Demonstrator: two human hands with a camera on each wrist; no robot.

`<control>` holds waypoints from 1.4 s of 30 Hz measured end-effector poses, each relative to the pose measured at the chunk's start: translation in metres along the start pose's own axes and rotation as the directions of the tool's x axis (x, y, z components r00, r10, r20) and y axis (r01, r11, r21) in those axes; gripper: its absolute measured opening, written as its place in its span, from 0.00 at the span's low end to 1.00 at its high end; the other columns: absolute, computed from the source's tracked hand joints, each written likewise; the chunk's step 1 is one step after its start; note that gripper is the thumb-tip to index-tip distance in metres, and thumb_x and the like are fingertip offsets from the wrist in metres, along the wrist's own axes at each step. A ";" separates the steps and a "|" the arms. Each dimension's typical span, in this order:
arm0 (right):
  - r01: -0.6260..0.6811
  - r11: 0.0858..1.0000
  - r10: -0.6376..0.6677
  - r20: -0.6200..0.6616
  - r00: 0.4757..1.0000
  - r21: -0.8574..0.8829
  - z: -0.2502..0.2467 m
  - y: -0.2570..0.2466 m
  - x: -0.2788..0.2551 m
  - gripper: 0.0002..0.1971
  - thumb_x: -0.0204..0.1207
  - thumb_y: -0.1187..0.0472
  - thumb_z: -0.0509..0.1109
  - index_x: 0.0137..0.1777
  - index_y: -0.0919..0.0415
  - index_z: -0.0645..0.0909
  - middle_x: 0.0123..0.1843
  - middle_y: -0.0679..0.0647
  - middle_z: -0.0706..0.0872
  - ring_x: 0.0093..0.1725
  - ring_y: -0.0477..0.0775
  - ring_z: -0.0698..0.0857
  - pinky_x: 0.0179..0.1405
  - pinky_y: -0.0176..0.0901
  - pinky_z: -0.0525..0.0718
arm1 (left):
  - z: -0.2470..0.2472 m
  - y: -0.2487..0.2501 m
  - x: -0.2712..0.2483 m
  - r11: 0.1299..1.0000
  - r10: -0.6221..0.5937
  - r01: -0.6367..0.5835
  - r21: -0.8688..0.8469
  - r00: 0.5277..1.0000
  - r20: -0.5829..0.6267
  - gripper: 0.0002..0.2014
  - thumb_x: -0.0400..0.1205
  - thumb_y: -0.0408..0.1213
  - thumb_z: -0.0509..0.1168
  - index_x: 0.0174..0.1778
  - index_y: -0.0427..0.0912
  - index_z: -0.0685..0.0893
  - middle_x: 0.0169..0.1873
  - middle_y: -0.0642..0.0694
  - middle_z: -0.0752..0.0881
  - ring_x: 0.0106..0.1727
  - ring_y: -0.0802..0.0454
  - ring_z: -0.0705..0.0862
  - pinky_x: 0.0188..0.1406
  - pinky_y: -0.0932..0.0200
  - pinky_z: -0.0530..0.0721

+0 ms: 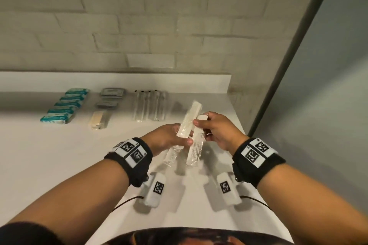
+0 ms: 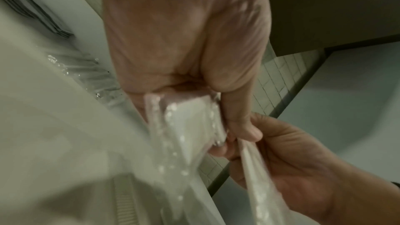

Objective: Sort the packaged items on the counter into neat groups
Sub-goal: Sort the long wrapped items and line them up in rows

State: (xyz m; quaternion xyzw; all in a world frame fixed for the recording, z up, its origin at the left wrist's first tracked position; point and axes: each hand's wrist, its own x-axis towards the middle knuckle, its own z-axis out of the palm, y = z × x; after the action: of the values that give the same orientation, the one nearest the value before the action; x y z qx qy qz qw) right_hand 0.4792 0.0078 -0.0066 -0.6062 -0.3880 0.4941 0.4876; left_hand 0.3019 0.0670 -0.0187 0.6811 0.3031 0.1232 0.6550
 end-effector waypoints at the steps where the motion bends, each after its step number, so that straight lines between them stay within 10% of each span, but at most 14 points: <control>1: -0.022 1.000 0.022 0.015 1.000 0.005 -0.002 0.003 0.002 0.08 0.72 0.64 0.76 0.49 0.57 0.82 0.37 0.54 0.85 0.36 0.54 0.80 0.35 0.44 0.75 | 0.000 0.001 0.000 1.000 -0.008 0.008 0.013 1.000 -0.005 0.10 0.75 0.31 0.74 0.50 0.45 0.86 0.42 0.51 0.91 0.44 0.54 0.88 0.52 0.58 0.81; 5: -0.043 0.994 0.043 0.000 0.999 -0.101 0.001 0.010 0.010 0.21 0.69 0.56 0.80 0.60 0.55 0.78 0.49 0.52 0.88 0.45 0.51 0.86 0.40 0.42 0.80 | -0.004 0.000 0.001 0.989 -0.065 0.081 0.124 0.989 -0.130 0.20 0.66 0.52 0.79 0.50 0.50 0.87 0.46 0.49 0.90 0.51 0.51 0.86 0.58 0.52 0.79; 10: 0.055 0.992 -0.051 0.039 0.998 -0.117 0.015 0.006 0.019 0.13 0.72 0.60 0.77 0.54 0.61 0.81 0.42 0.51 0.86 0.37 0.46 0.83 0.33 0.34 0.76 | 0.001 0.000 -0.001 0.942 -0.089 0.149 0.300 0.975 -0.203 0.20 0.74 0.51 0.74 0.55 0.41 0.83 0.46 0.45 0.87 0.46 0.51 0.84 0.50 0.56 0.80; 16: 0.021 0.999 -0.021 -0.008 1.000 -0.029 0.001 0.005 0.041 0.14 0.79 0.67 0.69 0.63 0.60 0.75 0.46 0.58 0.89 0.39 0.55 0.86 0.33 0.45 0.82 | -0.008 -0.012 -0.001 0.983 -0.173 0.181 0.035 0.971 -0.166 0.09 0.82 0.30 0.63 0.56 0.31 0.82 0.44 0.40 0.84 0.44 0.48 0.83 0.41 0.60 0.82; 23: -0.130 0.986 0.134 0.027 0.991 -0.103 -0.036 0.015 0.056 0.09 0.80 0.71 0.67 0.58 0.62 0.77 0.39 0.59 0.85 0.38 0.59 0.85 0.30 0.46 0.83 | -0.020 -0.020 0.014 0.927 -0.118 0.265 0.265 0.878 -0.463 0.06 0.75 0.38 0.74 0.43 0.45 0.84 0.31 0.50 0.82 0.27 0.54 0.76 0.26 0.62 0.74; 29: -0.063 0.978 0.064 -0.003 0.998 -0.199 -0.034 -0.016 0.091 0.12 0.77 0.69 0.70 0.60 0.63 0.81 0.39 0.58 0.85 0.30 0.53 0.80 0.24 0.38 0.81 | -0.026 0.017 0.077 0.547 0.214 0.354 0.759 0.817 -0.535 0.07 0.77 0.37 0.64 0.50 0.43 0.83 0.50 0.44 0.84 0.46 0.44 0.83 0.39 0.59 0.75; 32: -0.048 0.921 0.026 -0.062 0.998 -0.386 -0.036 -0.030 0.114 0.10 0.79 0.65 0.69 0.60 0.60 0.82 0.34 0.53 0.81 0.28 0.51 0.77 0.24 0.38 0.78 | -0.026 0.031 0.109 0.363 0.180 0.339 0.868 0.888 -0.423 0.11 0.81 0.40 0.65 0.57 0.44 0.83 0.57 0.42 0.82 0.58 0.41 0.82 0.51 0.53 0.80; 38: -0.062 0.772 0.009 -0.086 0.996 -0.633 -0.052 -0.044 0.144 0.12 0.83 0.61 0.62 0.64 0.55 0.79 0.37 0.52 0.81 0.29 0.51 0.79 0.24 0.38 0.80 | -0.040 0.054 0.136 -0.311 0.069 0.076 0.947 0.996 -0.057 0.13 0.84 0.39 0.59 0.58 0.50 0.86 0.58 0.45 0.82 0.63 0.39 0.75 0.61 0.47 0.72; 42: -0.037 0.634 -0.029 -0.072 0.997 -0.772 -0.056 -0.030 0.155 0.25 0.80 0.58 0.67 0.77 0.57 0.69 0.67 0.61 0.82 0.59 0.60 0.85 0.56 0.47 0.81 | -0.044 0.065 0.157 -0.277 -0.003 0.013 0.961 1.000 -0.015 0.17 0.81 0.45 0.66 0.66 0.54 0.82 0.67 0.46 0.77 0.72 0.40 0.70 0.70 0.47 0.68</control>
State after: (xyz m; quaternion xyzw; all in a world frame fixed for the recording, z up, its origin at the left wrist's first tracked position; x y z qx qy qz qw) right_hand 0.5668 0.1507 -0.0094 -0.7760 -0.5414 0.2581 0.1950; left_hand 0.4168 0.1961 0.0126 0.9304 0.2874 -0.1705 -0.1505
